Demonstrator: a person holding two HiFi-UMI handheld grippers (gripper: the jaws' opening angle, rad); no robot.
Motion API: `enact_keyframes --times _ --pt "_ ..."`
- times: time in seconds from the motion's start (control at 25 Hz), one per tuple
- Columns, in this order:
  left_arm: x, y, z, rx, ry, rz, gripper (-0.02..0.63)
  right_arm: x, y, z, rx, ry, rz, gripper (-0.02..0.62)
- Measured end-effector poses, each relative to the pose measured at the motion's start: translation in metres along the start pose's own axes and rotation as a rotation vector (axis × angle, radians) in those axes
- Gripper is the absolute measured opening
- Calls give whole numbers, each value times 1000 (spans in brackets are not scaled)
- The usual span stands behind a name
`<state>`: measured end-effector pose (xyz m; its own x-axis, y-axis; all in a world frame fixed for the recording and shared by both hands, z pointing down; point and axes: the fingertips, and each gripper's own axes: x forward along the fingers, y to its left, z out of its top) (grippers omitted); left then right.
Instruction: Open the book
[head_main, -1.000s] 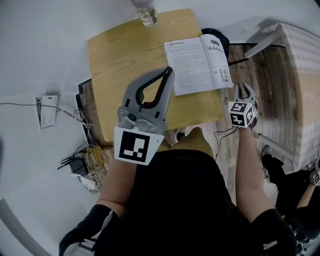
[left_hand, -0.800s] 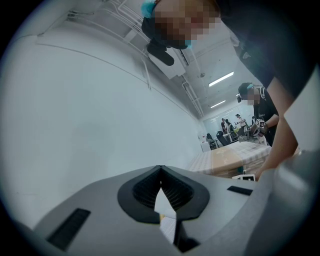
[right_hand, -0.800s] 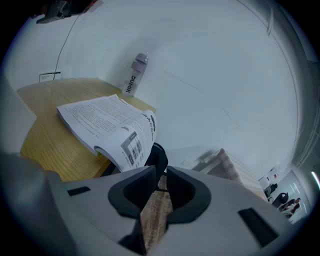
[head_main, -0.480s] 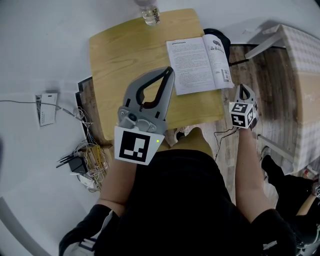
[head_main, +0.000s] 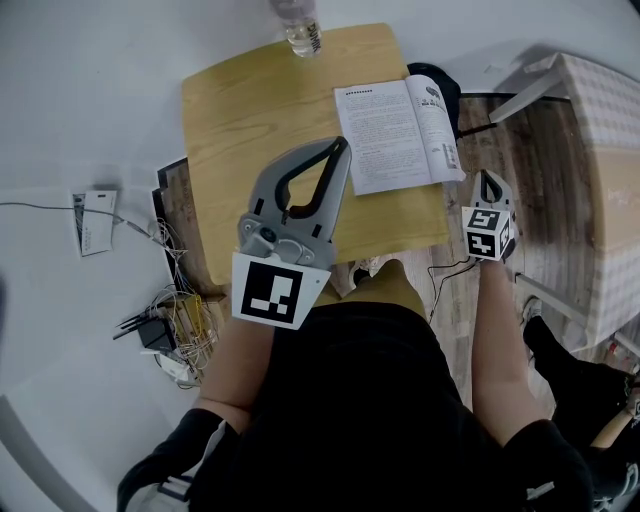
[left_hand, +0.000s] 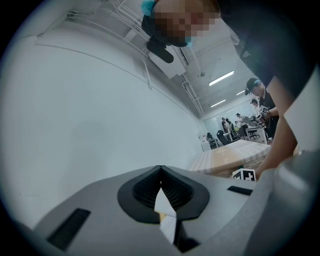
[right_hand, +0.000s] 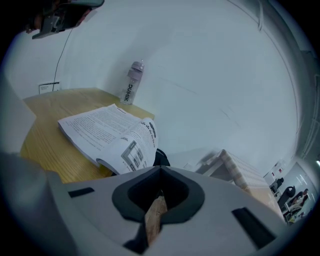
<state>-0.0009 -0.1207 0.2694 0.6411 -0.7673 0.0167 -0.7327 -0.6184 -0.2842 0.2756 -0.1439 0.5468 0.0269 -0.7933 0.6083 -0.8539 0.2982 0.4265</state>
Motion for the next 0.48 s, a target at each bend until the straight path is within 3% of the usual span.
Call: enact_keyframes --times 0.48 --pt "-2 6 14 16 -21 10 11 -35 -4 74 -16 -231 20 28"
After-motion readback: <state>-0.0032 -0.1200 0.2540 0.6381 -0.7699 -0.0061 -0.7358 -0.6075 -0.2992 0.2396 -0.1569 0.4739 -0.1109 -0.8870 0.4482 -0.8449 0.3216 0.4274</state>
